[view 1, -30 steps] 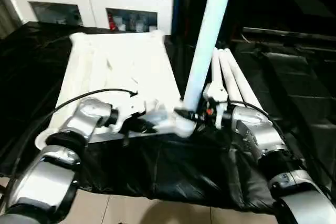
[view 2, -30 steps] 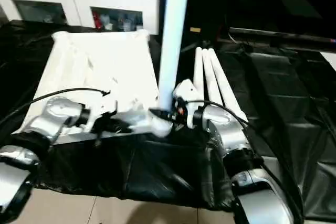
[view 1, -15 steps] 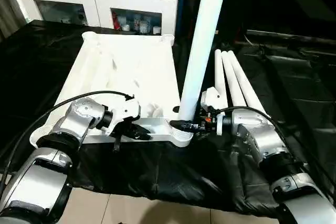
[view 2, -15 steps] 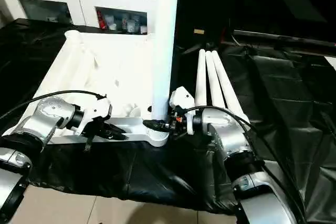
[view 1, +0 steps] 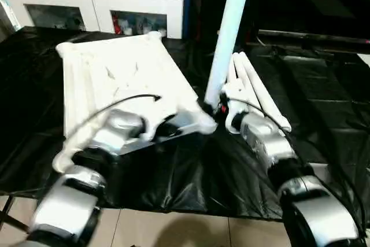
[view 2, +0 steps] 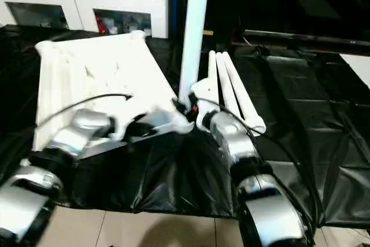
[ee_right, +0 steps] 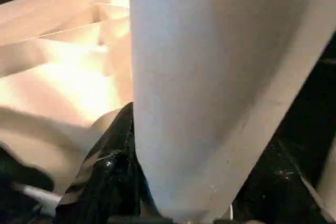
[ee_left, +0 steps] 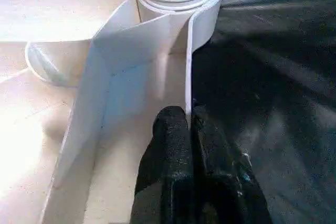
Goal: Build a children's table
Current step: Insert table leg to table base
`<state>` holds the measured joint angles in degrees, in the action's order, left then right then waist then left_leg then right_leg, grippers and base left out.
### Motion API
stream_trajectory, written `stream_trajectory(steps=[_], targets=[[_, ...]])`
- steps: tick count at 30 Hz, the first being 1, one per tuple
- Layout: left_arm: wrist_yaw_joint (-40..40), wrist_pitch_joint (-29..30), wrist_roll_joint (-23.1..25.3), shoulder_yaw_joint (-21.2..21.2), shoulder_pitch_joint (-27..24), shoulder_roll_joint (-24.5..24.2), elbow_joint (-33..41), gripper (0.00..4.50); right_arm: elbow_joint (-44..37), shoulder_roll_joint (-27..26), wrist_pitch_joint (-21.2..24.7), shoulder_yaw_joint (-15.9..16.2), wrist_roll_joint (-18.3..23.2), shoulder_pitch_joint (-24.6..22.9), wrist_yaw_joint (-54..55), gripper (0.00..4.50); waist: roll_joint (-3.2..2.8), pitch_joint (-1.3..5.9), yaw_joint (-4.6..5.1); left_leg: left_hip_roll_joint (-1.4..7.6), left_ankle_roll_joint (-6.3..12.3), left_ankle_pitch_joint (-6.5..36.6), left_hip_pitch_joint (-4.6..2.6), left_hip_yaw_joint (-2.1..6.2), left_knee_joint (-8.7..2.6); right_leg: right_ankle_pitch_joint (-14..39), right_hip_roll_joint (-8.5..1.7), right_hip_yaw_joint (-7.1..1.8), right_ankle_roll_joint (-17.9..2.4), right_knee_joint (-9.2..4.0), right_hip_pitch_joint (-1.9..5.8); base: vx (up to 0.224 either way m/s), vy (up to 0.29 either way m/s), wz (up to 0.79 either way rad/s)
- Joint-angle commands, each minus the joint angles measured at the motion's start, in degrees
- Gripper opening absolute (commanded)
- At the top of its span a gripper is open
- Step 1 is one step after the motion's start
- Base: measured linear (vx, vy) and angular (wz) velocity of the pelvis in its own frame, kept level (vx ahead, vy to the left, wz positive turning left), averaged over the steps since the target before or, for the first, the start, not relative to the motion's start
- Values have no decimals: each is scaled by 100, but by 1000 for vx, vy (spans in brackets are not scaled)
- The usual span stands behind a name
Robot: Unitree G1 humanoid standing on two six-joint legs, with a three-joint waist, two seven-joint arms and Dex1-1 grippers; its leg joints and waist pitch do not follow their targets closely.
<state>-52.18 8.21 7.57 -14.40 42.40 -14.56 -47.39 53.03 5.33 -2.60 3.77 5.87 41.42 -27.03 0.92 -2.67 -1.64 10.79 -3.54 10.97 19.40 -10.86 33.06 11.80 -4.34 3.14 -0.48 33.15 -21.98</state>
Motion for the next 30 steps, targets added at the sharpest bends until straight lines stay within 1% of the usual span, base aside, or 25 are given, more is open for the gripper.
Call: stream_trajectory(steps=[1, 2, 3, 4, 5, 6, 10, 11, 12, 13, 14, 15, 16, 17, 18, 19, 20, 21, 23, 24, 26, 27, 28, 29, 30], targets=[[426, 96, 29, 39, 86, 145, 332, 0, 691, -224, 470, 132, -186, -285, 76, 189, -79, 219, 43, 263, -177, 2685, -82, 176, -515, 2429, -412, -250, -1026, -504, 32, 0, 0, 0], [426, 96, 29, 39, 86, 145, 332, 0, 691, -224, 470, 132, -186, -285, 76, 189, -82, 223, 42, 260, -168, 2654, -78, 176, -510, 2388, -415, -252, -1041, -495, 37, 0, 0, 0], [457, 105, 38, 6, 87, 167, 334, 0, 739, -303, 477, 108, -186, -255, 111, 189, -69, 232, 41, 261, -144, 2571, -68, 167, -510, 2284, -411, -255, -1063, -484, 49, 0, 0, 0], [454, 94, 37, -2, 90, 171, 336, 0, 755, -332, 493, 87, -168, -246, 124, 189, -79, 232, 36, 261, -134, 2497, -63, 158, -511, 2180, -410, -260, -1088, -476, 50, 0, 0, 0], [386, 50, 20, -21, 90, 171, 340, 0, 786, -373, 538, 70, -149, -231, 145, 189, -66, 234, 39, 257, -120, 2438, -48, 154, -512, 2106, -405, -260, -1100, -466, 64, 0, 0, 0], [357, 52, 14, -25, 87, 164, 347, 0, 803, -384, 561, 75, -160, -221, 187, 189, -74, 239, 39, 260, -122, 2390, -47, 151, -515, 2026, -405, -262, -1112, -457, 71, 0, 0, 0], [300, 167, 26, -40, 16, 126, 523, 0, 890, -440, 515, 36, -135, -168, 234, 189, -78, 235, 46, 266, -122, 2392, -48, 146, -518, 2009, -408, -262, -1141, -449, 72, 0, 0, 0], [317, 239, 30, -48, -23, 121, 619, 0, 935, -452, 476, 30, -135, -141, 268, 189, -64, 242, 48, 273, -128, 2385, -51, 147, -520, 2002, -411, -262, -1144, -443, 78, 0, 0, 0], [301, 350, 22, -50, -100, 105, 787, 0, 1010, -485, 404, -30, -104, -76, 276, 223, -80, 238, 46, 275, -134, 2409, -68, 138, -519, 2015, -408, -267, -1150, -448, 56, 0, 0, 0], [296, 388, 21, -45, -136, 98, 858, 0, 1033, -499, 344, -59, -107, -44, 288, 244, -80, 235, 62, 271, -145, 2424, -57, 143, -524, 2050, -406, -261, -1149, -448, 66, 0, 0, 0], [296, 388, 21, -45, -136, 98, 858, 0, 1033, -499, 344, -59, -107, -44, 288, 258, -80, 235, 62, 271, -145, 2424, -57, 143, -524, 2050, -406, -261, -1149, -448, 66, 0, 0, 0], [251, 401, -11, -35, -185, 87, 934, 0, 1057, -528, 307, -144, -59, 9, 232, 258, -79, 235, 71, 265, -149, 2461, -71, 137, -517, 2082, -400, -264, -1142, -458, 53, 0, 0, 0], [223, 373, -22, -43, -205, 74, 954, 0, 1056, -536, 281, -176, -35, 28, 204, 278, -67, 248, 73, 265, -145, 2358, -49, 138, -516, 2009, -419, -274, -1167, -460, 71, 0, 0, 0], [223, 373, -22, -43, -205, 74, 954, 0, 1056, -536, 281, -176, -35, 28, 204, 278, -64, 272, 68, 265, -125, 2258, -41, 131, -508, 1846, -414, -274, -1191, -438, 96, 0, 0, 0], [176, 353, -50, -43, -236, 58, 983, 0, 1050, -540, 259, -206, -8, 54, 139, 278, -66, 272, 68, 274, -79, 2080, -40, 113, -508, 1569, -394, -274, -1262, -409, 86, 0, 0, 0], [145, 328, -68, -39, -252, 48, 993, 0, 1042, -532, 250, -210, 0, 68, 91, 295, -73, 271, 73, 266, -39, 2003, -31, 100, -501, 1481, -394, -274, -1296, -402, 98, 0, 0, 0], [122, 295, -75, -41, -262, 35, 1001, 0, 1036, -525, 234, -209, -1, 79, 66, 295, -72, 273, 69, 269, -29, 1963, -30, 96, -501, 1454, -397, -274, -1306, -401, 101, 0, 0, 0], [90, 255, -77, -48, -289, 2, 1029, 0, 1025, -506, 198, -201, -9, 107, 3, 307, -73, 274, 64, 264, 1, 1909, -39, 81, -491, 1437, -392, -275, -1331, -403, 93, 0, 0, 0], [41, 197, -79, -61, -311, -35, 1046, 0, 997, -481, 176, -181, -17, 130, -77, 323, -79, 284, 62, 266, 5, 1835, -31, 82, -491, 1372, -393, -273, -1345, -391, 107, 0, 0, 0], [6, 194, -83, -72, -331, -60, 1081, 0, 989, -468, 166, -176, -24, 147, -150, 333, -71, 299, 59, 263, 30, 1713, -14, 79, -482, 1213, -393, -273, -1384, -373, 129, 0, 0, 0], [-65, 137, -80, -101, -352, -115, 1115, 0, 958, -426, 116, -140, -57, 172, -297, 351, -69, 340, 49, 267, 91, 1366, 16, 71, -455, 721, -392, -273, -1485, -309, 167, 0, 0, 0], [-136, 78, -89, -104, -348, -165, 1092, 0, 898, -370, 51, -62, -103, 178, -511, 351, -72, 384, 45, 254, 253, 863, 57, 50, -403, -13, -371, -260, -1621, -217, 196, 0, 0, 0], [-151, 55, -90, -105, -345, -173, 1085, 0, 887, -362, 36, -52, -110, 177, -539, 358, -68, 369, 44, 249, 316, 767, 70, 42, -396, -167, -363, -256, -1658, -207, 190, 0, 0, 0], [-190, 9, -94, -107, -340, -193, 1072, 0, 857, -342, 8, -32, -122, 174, -613, 369, -61, 357, 43, 249, 364, 759, 68, 34, -394, -198, -363, -254, -1684, -212, 181, 0, 0, 0], [-336, -71, -140, -96, -341, -251, 1064, 0, 730, -290, -14, -13, -100, 146, -930, 381, -61, 360, 39, 247, 422, 797, 73, 33, -387, -129, -376, -250, -1703, -212, 200, 0, 0, 0]])
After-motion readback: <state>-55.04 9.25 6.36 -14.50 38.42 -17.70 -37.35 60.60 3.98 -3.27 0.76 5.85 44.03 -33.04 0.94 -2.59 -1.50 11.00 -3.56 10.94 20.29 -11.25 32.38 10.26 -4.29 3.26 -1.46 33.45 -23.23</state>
